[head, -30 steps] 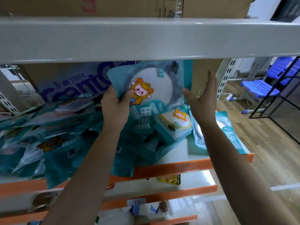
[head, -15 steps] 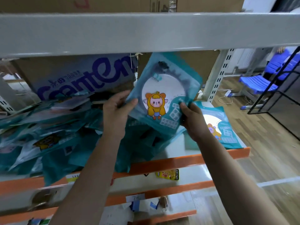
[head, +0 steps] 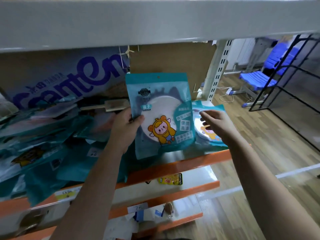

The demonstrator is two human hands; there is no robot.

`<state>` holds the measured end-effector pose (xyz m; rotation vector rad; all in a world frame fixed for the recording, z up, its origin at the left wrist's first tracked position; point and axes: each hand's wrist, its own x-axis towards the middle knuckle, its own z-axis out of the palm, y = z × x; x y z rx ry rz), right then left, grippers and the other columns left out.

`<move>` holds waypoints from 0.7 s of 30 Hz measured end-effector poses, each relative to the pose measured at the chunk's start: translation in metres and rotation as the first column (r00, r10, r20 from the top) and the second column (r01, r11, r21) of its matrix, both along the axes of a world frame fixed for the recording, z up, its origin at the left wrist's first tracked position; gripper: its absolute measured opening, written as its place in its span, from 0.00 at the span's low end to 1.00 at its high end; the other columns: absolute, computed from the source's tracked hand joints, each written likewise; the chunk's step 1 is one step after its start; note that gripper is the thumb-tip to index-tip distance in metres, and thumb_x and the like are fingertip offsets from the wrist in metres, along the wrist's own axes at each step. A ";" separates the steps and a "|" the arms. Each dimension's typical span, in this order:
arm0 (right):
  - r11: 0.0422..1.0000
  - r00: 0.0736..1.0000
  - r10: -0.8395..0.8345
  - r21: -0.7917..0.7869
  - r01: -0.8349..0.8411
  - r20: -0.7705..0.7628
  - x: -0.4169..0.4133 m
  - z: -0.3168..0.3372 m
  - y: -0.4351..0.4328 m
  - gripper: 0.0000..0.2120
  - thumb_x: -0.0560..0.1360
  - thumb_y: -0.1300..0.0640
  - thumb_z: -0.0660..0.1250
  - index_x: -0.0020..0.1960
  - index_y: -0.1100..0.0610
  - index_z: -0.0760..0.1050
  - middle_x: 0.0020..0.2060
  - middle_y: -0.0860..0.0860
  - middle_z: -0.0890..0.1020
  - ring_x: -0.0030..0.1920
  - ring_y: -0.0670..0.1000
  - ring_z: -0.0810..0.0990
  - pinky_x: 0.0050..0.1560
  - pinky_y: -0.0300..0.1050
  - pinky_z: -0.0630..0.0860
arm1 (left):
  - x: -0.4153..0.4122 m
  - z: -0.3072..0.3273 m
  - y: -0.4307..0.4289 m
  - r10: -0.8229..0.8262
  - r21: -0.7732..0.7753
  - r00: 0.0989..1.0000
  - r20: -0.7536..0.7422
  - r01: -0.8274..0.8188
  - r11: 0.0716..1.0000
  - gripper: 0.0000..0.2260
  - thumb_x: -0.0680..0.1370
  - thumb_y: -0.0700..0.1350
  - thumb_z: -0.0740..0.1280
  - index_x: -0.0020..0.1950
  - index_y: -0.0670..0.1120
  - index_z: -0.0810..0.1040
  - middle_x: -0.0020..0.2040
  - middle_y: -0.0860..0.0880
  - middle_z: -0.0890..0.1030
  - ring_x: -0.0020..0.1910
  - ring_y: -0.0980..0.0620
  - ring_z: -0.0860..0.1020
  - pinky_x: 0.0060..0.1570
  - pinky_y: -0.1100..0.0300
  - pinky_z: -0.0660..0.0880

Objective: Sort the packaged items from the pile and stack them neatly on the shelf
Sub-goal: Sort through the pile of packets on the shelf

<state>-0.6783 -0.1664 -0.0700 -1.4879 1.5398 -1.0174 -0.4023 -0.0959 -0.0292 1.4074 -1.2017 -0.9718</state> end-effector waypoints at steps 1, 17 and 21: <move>0.998 0.980 -0.068 -0.002 0.068 -0.188 -0.013 -0.008 -0.005 0.14 0.78 0.54 0.67 0.57 0.62 0.81 0.47 0.55 0.83 0.45 0.52 0.81 0.46 0.45 0.74 | 0.001 -0.002 0.000 0.009 0.009 1.000 0.009 -0.009 1.000 0.07 0.80 0.39 0.65 0.50 0.52 0.77 0.51 0.47 0.82 0.52 0.50 0.81 0.57 0.46 0.77; 0.900 0.777 -0.140 0.249 0.358 -0.614 -0.061 -0.035 -0.030 0.44 0.45 0.23 0.73 0.45 0.58 0.74 0.40 0.55 0.80 0.42 0.57 0.78 0.29 0.44 0.65 | 0.001 -0.017 0.002 0.057 0.071 0.998 -0.017 -0.055 0.996 0.07 0.82 0.40 0.62 0.53 0.50 0.78 0.50 0.46 0.81 0.50 0.50 0.79 0.50 0.54 0.76; 0.898 0.850 -0.191 0.261 0.354 -0.492 -0.067 -0.035 -0.030 0.32 0.52 0.34 0.81 0.37 0.58 0.73 0.35 0.53 0.78 0.37 0.54 0.75 0.32 0.45 0.69 | 0.000 -0.018 0.003 0.064 0.086 0.998 -0.008 -0.063 0.994 0.07 0.82 0.40 0.61 0.55 0.47 0.77 0.50 0.45 0.81 0.48 0.51 0.79 0.50 0.55 0.76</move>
